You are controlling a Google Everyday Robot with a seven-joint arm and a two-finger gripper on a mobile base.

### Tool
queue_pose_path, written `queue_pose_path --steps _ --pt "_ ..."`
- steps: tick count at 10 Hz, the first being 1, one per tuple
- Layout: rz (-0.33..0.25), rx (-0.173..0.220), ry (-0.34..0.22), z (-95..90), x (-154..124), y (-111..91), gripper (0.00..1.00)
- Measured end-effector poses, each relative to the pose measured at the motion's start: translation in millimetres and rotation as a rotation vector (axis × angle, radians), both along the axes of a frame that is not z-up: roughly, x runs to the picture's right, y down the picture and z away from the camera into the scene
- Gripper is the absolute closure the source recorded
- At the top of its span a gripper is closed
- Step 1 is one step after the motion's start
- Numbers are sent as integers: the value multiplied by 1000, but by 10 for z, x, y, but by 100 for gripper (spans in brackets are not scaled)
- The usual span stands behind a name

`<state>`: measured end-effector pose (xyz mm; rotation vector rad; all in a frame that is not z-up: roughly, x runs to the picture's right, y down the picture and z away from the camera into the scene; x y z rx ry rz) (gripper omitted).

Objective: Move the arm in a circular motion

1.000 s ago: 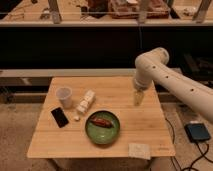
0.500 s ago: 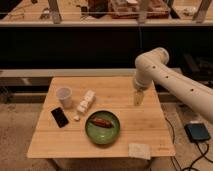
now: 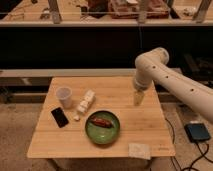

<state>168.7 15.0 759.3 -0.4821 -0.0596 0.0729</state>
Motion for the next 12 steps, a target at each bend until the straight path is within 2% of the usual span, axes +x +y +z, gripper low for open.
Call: queue_pose_path --steps 2,6,8,10,12 --pt "0 -1 0 -35 -30 39 20" --pt "3 -5 -4 -424 -379 493 20" --pt "-8 3 -12 -524 -619 608 20" --pt "-35 16 -19 -483 -786 563 20" --pt "-71 34 -36 -316 -1051 365 20"
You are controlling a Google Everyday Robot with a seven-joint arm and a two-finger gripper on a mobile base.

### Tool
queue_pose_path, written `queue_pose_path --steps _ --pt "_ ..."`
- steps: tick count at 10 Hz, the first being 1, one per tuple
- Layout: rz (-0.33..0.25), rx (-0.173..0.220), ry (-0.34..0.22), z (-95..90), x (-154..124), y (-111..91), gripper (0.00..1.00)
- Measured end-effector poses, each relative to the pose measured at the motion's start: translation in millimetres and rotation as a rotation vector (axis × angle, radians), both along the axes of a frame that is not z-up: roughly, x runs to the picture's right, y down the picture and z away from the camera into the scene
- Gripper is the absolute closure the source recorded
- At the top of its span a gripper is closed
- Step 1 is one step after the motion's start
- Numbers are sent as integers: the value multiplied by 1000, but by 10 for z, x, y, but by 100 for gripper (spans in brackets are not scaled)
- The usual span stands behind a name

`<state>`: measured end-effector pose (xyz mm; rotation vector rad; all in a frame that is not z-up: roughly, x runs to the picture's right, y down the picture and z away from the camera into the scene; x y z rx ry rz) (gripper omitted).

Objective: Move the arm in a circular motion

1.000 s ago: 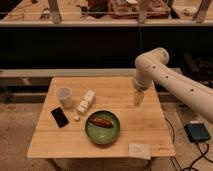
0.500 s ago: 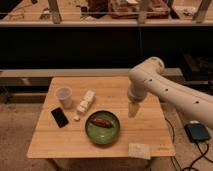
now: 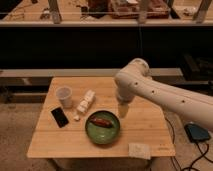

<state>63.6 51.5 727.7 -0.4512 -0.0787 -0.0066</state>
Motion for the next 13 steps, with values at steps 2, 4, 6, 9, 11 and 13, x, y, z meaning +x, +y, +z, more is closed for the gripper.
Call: queue_pose_path --steps 2,4,6,9,11,13 --pt "-37 20 -20 254 -263 -292 20" --pt "-64 39 -14 432 -354 -527 20" --pt "-55 62 38 538 -294 -674 20" --pt "-37 71 75 472 -65 -598 20" --pt "-30 83 106 422 59 -540 20" --pt "-6 95 148 410 280 -577 20"
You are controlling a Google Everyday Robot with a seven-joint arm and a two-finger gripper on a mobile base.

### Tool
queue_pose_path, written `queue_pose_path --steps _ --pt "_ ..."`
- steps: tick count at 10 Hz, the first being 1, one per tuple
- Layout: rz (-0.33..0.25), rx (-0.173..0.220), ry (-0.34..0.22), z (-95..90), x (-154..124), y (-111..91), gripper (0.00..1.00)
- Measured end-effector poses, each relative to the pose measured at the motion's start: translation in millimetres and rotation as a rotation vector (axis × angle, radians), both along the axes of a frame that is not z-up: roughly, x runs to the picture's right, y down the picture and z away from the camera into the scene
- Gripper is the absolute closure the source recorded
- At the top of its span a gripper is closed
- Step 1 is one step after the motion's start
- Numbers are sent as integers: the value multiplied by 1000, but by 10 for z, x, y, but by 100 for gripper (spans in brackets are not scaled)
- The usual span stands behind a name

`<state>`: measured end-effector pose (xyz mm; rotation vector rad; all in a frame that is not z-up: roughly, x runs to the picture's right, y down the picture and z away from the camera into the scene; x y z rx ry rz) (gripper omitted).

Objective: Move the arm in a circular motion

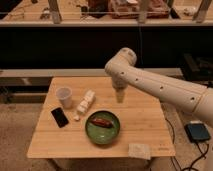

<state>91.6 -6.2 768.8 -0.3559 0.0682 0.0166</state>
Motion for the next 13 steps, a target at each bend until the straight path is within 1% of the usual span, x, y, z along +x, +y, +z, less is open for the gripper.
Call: queue_pose_path --steps 1,2,3,4,6,7,8,9,10,11,13 --pt "6 8 15 -59 80 8 20" --pt "7 11 23 -95 79 25 22" --pt "10 13 21 -116 67 30 32" --pt "27 16 20 -98 85 15 40" --pt "118 25 27 -86 317 -49 60" --pt "179 26 35 -82 547 -46 72" --pt "228 28 45 -81 780 -34 80" --pt "259 30 55 -85 969 -17 83" --pt "314 28 71 -110 1290 42 84" --pt "348 24 82 -150 1512 108 84" --pt "374 7 90 -224 1873 257 84"
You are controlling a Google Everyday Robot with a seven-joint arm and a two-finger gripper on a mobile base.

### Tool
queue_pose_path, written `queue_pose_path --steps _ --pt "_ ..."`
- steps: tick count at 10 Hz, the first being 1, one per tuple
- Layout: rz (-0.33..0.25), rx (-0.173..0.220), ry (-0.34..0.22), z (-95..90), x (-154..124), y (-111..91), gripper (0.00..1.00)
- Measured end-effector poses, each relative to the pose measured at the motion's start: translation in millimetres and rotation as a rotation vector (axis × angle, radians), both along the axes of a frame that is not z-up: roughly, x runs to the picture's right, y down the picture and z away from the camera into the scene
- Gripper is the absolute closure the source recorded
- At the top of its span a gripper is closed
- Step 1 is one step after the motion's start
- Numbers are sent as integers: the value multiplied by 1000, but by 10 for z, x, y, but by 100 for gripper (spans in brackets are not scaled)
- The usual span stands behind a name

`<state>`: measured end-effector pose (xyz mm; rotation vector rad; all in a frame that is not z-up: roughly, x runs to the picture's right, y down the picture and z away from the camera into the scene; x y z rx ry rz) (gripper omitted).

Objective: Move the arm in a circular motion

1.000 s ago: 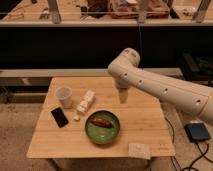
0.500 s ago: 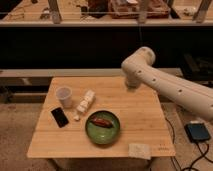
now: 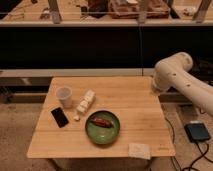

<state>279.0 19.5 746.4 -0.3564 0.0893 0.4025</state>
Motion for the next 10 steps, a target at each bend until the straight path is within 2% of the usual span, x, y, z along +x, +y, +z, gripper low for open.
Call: queue_pose_path --steps 3,6,8,10 --pt "6 -34 -19 -86 120 266 84" --pt "-30 -95 -63 -164 -175 608 84" --pt "-78 -141 -92 -219 -650 845 84" --pt "-157 -182 -124 -278 -1229 1033 84"
